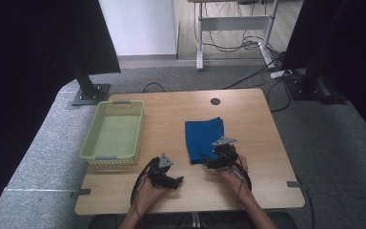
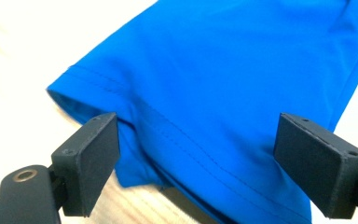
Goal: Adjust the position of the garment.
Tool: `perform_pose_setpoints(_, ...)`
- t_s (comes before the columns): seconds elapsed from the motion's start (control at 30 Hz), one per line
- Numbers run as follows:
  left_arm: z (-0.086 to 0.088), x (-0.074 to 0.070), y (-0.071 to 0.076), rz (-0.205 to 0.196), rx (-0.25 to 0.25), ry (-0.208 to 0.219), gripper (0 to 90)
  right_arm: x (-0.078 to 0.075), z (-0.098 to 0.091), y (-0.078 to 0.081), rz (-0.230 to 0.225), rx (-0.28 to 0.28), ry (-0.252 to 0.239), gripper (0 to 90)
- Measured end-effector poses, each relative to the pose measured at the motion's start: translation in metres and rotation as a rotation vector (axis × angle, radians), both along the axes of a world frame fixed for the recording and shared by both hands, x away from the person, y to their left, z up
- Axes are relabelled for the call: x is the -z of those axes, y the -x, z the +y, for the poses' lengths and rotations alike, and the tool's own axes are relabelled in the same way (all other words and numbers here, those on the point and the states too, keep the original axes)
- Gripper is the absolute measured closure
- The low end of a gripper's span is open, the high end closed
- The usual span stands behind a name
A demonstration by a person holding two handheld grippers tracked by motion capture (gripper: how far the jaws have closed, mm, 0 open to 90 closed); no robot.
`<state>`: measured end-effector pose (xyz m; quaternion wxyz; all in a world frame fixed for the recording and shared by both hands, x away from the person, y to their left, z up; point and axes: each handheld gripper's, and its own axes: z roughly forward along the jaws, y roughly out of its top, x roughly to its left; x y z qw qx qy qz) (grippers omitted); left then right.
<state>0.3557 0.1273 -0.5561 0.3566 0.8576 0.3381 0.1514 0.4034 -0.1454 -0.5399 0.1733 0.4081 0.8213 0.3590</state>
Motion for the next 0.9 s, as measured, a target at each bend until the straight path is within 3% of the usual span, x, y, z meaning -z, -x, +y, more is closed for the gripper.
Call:
perform_pose_setpoints(0.33,0.001,0.000,0.000,-0.003,0.007,0.003,5.2,-0.011,-0.016,0.010,-0.035,-0.091,0.001,13.5)
perform_pose_setpoints(0.9,0.004,0.000,0.001,-0.004,0.011,0.002,5.7,-0.018,-0.062,0.036,-0.070,-0.102,-0.009,13.2)
